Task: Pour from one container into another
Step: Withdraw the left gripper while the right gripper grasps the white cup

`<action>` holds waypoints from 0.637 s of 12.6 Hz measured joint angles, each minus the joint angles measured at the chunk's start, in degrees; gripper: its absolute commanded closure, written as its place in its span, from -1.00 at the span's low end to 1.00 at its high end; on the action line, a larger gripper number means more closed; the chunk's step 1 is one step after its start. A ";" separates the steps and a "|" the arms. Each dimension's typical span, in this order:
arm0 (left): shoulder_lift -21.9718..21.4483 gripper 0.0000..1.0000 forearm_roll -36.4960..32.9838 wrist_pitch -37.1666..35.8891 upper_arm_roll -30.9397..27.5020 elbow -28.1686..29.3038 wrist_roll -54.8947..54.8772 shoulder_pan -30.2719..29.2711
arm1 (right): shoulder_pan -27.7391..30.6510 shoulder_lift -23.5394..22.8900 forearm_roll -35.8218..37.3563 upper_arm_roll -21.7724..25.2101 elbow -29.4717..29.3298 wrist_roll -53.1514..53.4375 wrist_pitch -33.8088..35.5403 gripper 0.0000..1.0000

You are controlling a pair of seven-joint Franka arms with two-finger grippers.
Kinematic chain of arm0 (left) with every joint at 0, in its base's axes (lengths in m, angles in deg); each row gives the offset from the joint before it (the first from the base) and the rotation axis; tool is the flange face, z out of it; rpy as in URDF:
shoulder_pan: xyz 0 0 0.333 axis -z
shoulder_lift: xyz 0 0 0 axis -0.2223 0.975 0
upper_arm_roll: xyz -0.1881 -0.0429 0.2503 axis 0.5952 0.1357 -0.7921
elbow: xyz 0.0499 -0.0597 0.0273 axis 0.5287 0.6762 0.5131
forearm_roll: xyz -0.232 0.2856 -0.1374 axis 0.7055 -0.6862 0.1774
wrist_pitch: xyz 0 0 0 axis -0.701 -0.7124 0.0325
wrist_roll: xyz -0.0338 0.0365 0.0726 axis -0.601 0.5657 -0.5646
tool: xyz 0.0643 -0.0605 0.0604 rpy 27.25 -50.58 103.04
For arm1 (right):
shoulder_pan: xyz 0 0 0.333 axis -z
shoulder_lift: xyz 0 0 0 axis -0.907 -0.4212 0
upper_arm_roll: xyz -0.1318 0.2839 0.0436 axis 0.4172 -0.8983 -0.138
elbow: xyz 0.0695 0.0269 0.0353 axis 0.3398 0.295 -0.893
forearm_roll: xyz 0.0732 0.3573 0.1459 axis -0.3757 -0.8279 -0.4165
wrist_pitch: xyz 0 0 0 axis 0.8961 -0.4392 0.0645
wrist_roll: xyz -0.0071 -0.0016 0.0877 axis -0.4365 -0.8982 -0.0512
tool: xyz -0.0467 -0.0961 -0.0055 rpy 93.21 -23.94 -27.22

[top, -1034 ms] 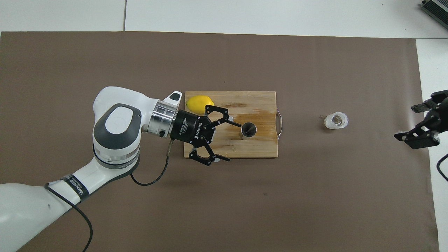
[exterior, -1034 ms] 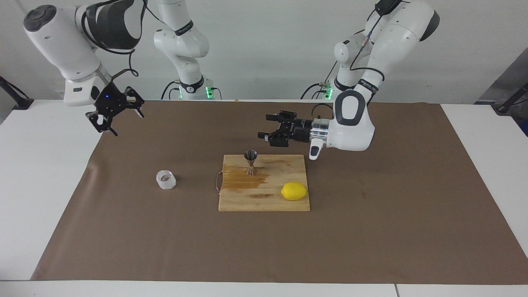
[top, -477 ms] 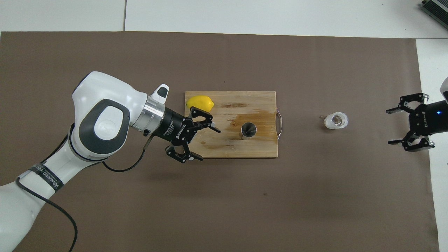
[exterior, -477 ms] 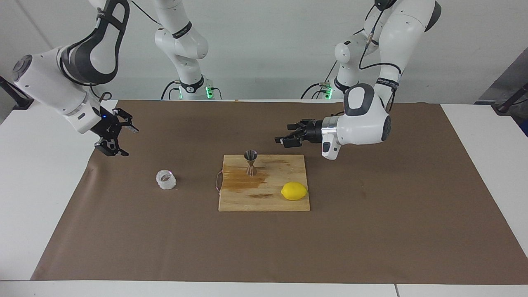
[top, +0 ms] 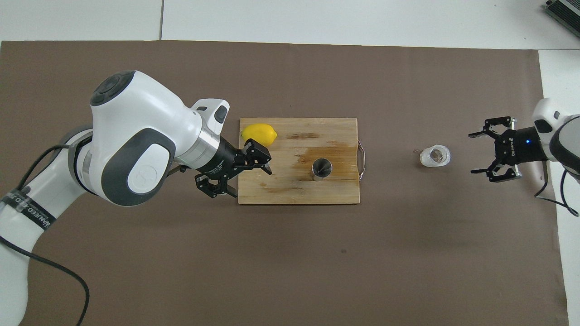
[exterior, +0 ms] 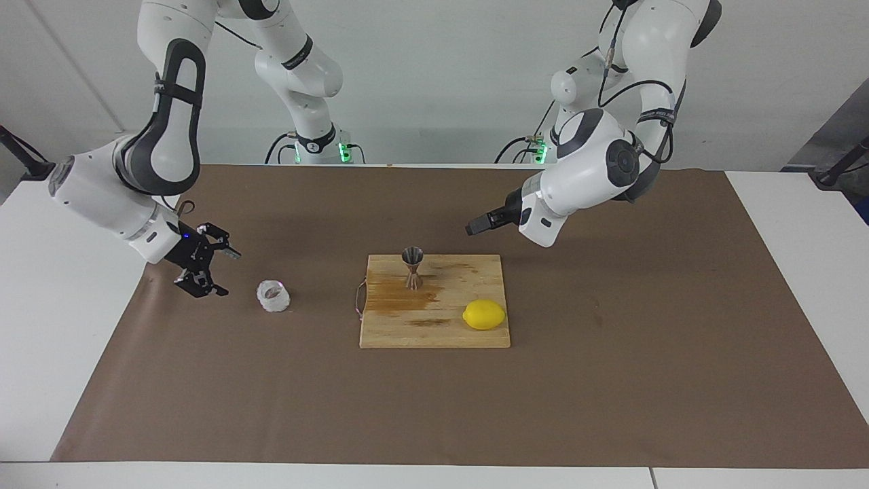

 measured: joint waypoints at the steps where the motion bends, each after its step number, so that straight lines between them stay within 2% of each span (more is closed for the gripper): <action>1: -0.01 -1.00 -2.97 -1.47 0.15 -1.36 -0.67 -0.01 | -0.23 -2.08 -2.18 -0.02 0.00 -1.79 -0.84 -1.00; 3: -0.05 -1.00 -7.71 -3.99 1.34 -3.25 -1.13 -0.02 | -1.36 -4.57 -4.38 -0.06 -0.06 -3.06 -1.57 -1.00; 8: -2.73 -1.00 -14.74 -9.12 2.97 -4.76 -1.13 -0.02 | -2.17 -5.07 -4.70 -0.07 0.42 -5.04 -1.58 -1.00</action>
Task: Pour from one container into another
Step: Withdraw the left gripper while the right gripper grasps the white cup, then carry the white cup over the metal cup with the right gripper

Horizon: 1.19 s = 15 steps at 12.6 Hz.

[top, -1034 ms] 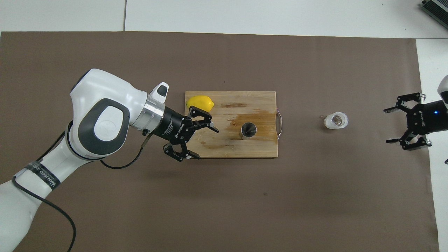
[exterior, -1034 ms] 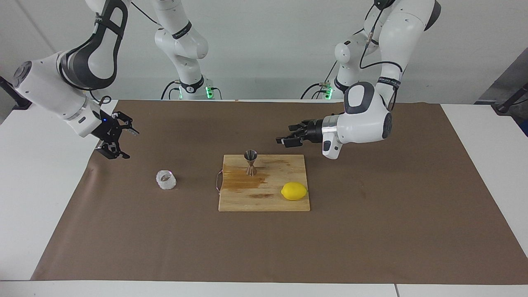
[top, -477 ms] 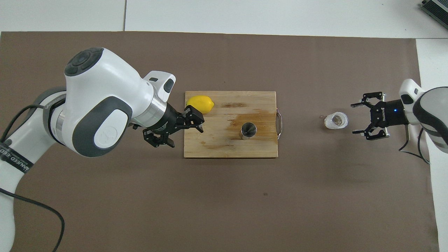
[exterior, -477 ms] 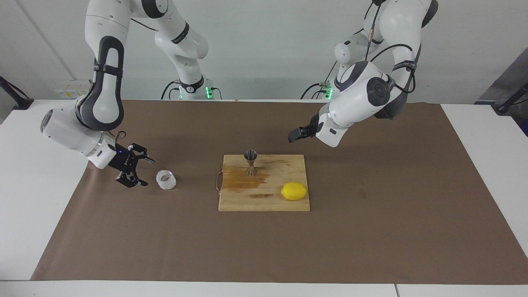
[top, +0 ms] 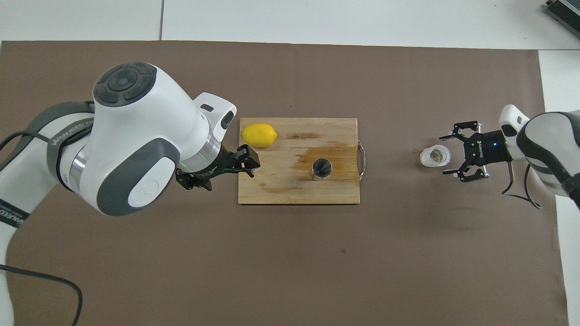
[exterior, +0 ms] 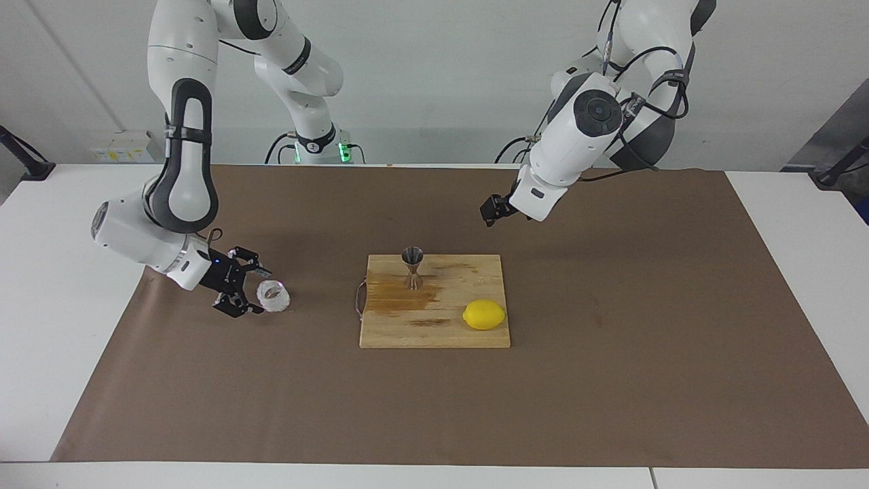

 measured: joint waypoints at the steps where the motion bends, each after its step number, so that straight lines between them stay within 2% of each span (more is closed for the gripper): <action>1: -0.07 -1.00 -1.24 -1.78 0.00 -1.32 -0.02 0.02 | -0.01 -0.33 0.00 0.00 0.22 -0.13 -0.12 -1.00; 3: -0.11 -1.00 -2.63 -4.73 -0.03 -4.03 -0.22 0.29 | -0.29 -0.90 0.00 -0.01 0.30 -0.44 -0.31 -1.00; 4: -0.13 -1.00 -3.69 -6.42 -0.29 -5.66 -0.63 1.00 | -0.59 -0.98 -0.01 -0.01 0.30 -0.45 -0.43 -0.63; 5: -0.15 -1.00 -5.04 -8.19 -1.11 -7.58 -1.05 2.40 | -0.80 -0.99 -0.01 -0.01 0.30 -0.45 -0.63 -0.13; 6: -0.23 -1.00 -5.95 -10.08 -2.77 -9.71 -1.52 4.41 | -0.87 -0.99 -0.01 -0.01 0.30 -0.45 -0.92 0.14; 9: -0.79 -1.00 -6.51 -14.58 -8.87 -14.59 -3.59 9.50 | -0.85 -0.98 -0.02 -0.01 0.21 -0.46 -1.71 0.27; 13: -5.10 -1.00 -6.51 -16.57 -23.23 -16.97 -8.83 19.44 | -2.58 -0.56 -0.07 -0.08 -0.14 -0.32 -1.73 0.34; 15: -7.85 -1.00 -6.41 -17.84 -30.14 -16.98 -13.69 23.21 | -5.68 2.13 -0.11 -0.18 -0.67 3.07 -1.61 0.34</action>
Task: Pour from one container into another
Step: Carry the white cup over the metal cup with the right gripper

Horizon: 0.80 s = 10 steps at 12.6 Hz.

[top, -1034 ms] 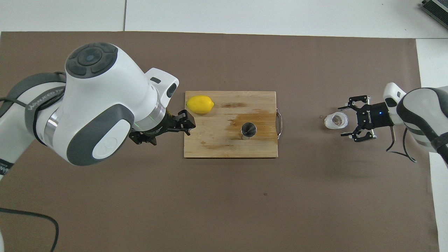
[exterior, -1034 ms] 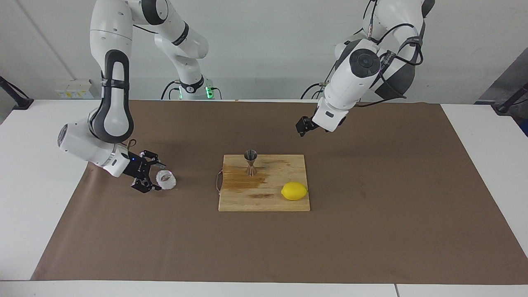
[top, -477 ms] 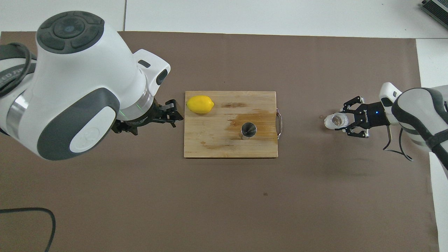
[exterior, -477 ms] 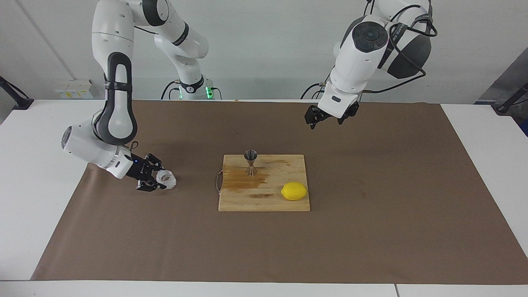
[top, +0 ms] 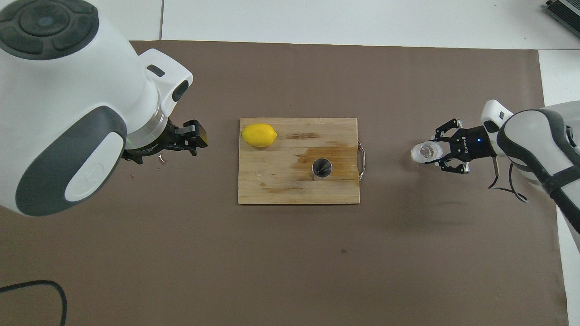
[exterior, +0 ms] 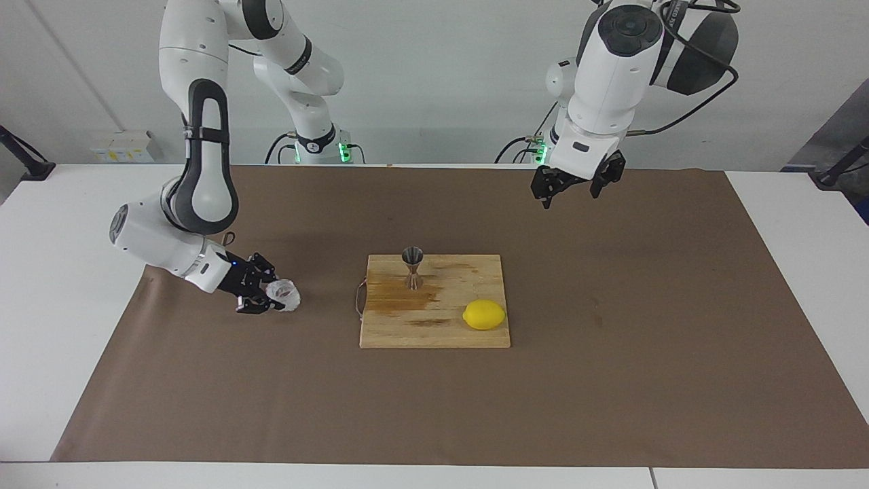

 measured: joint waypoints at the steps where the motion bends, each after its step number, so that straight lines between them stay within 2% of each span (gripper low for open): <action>1: -0.88 -1.00 0.56 -0.24 -3.31 0.01 -2.78 1.40 | -2.04 2.14 0.00 -0.03 -0.09 3.23 0.35 0.34; 5: -2.64 -1.00 2.79 -0.37 -15.45 0.01 -12.86 6.09 | -10.52 8.36 3.16 -0.14 -0.13 16.89 1.49 0.34; 8: -3.51 -1.00 4.94 -0.68 -22.28 0.26 -19.53 8.41 | -16.88 9.92 9.05 -0.23 -1.21 27.68 1.48 0.38; 10: -4.38 -1.00 6.06 -0.83 -24.79 0.80 -21.66 8.42 | -19.65 9.97 13.36 -0.24 -1.54 32.31 1.41 0.39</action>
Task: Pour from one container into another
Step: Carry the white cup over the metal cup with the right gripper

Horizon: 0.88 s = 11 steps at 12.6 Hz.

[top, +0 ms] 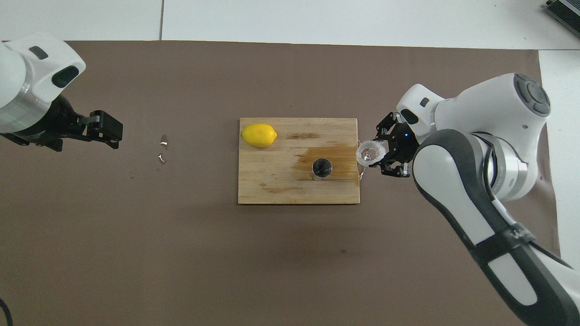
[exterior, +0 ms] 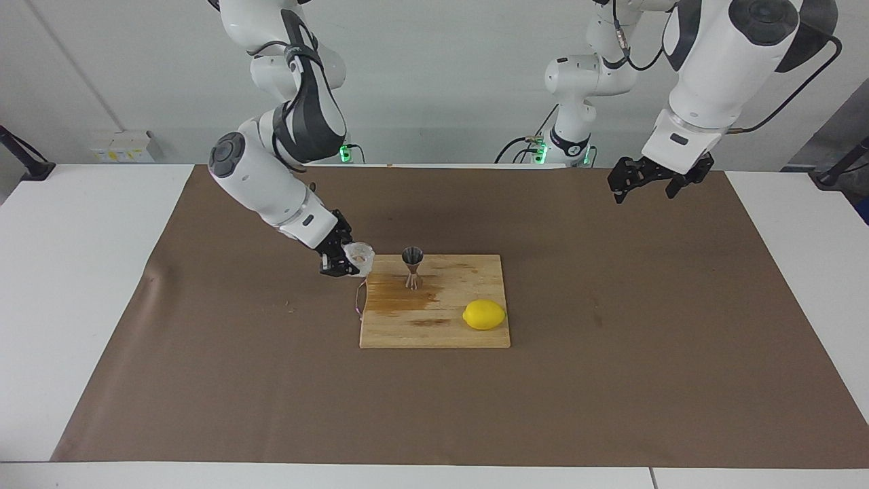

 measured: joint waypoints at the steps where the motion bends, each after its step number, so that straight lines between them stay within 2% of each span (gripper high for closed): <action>1: -0.47 -1.00 0.12 -0.03 -0.38 0.33 -0.35 0.00 | -1.13 0.00 2.03 0.01 -0.02 2.10 -0.05 0.39; 5: -2.37 -1.00 0.19 0.69 -3.07 2.69 -3.95 0.20 | -5.93 0.00 11.30 0.00 -0.28 10.59 -1.09 0.39; 11: -6.25 -1.00 2.45 7.92 -4.83 8.77 -8.70 0.36 | -11.97 0.06 24.59 -0.01 -0.76 21.58 -2.28 0.39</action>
